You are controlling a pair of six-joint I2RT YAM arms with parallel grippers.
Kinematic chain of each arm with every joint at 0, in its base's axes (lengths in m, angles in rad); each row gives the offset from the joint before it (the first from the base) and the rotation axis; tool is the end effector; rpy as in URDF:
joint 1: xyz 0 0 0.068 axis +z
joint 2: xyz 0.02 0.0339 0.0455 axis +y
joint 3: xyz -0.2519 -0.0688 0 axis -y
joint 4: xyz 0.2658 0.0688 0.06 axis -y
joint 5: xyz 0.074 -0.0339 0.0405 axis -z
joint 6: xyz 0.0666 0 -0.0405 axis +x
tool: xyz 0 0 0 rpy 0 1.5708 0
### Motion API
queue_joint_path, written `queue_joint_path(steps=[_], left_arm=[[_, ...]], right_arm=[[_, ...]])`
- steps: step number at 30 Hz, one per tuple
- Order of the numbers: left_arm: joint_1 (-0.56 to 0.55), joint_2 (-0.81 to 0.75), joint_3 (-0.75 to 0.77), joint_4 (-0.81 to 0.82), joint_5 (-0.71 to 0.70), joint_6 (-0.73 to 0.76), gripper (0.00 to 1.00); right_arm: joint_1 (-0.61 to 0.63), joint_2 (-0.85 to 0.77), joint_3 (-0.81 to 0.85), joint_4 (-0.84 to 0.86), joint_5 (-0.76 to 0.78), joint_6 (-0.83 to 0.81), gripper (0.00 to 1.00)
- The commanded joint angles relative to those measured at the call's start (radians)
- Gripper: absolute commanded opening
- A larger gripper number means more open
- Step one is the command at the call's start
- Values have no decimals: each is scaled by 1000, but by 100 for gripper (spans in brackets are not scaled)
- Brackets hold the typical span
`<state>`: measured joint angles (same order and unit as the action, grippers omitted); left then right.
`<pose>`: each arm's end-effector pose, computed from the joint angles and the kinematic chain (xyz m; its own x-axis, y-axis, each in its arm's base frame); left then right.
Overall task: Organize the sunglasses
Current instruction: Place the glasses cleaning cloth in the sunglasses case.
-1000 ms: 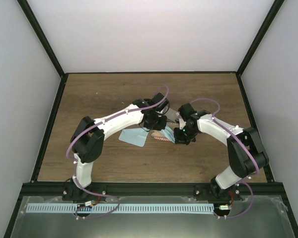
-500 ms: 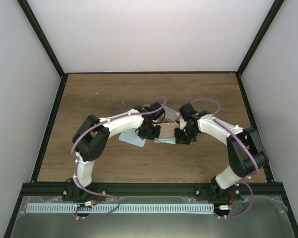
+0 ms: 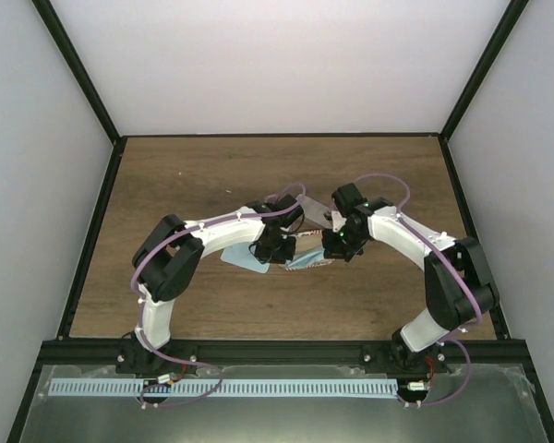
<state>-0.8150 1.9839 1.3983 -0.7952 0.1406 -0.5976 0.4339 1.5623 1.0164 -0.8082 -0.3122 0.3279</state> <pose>0.2691 -0.2991 0.1099 -0.9724 0.2195 -0.0787 0.2317 0.9476 -0.2200 0.2688 0.1471 0.1445 -0.9871 -0.1196 -0.1069 -0.1501 0.9234 0.3532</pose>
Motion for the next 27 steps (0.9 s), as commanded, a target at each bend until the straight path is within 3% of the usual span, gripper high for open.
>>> queue_joint_path(steps=[1, 27], left_arm=[[2, -21, -2, 9, 4, -4, 6], [2, -31, -28, 0, -13, 6, 6]], right_arm=[[-9, 12, 44, -15, 6, -10, 1], [-9, 122, 207, 11, 104, -30, 1]])
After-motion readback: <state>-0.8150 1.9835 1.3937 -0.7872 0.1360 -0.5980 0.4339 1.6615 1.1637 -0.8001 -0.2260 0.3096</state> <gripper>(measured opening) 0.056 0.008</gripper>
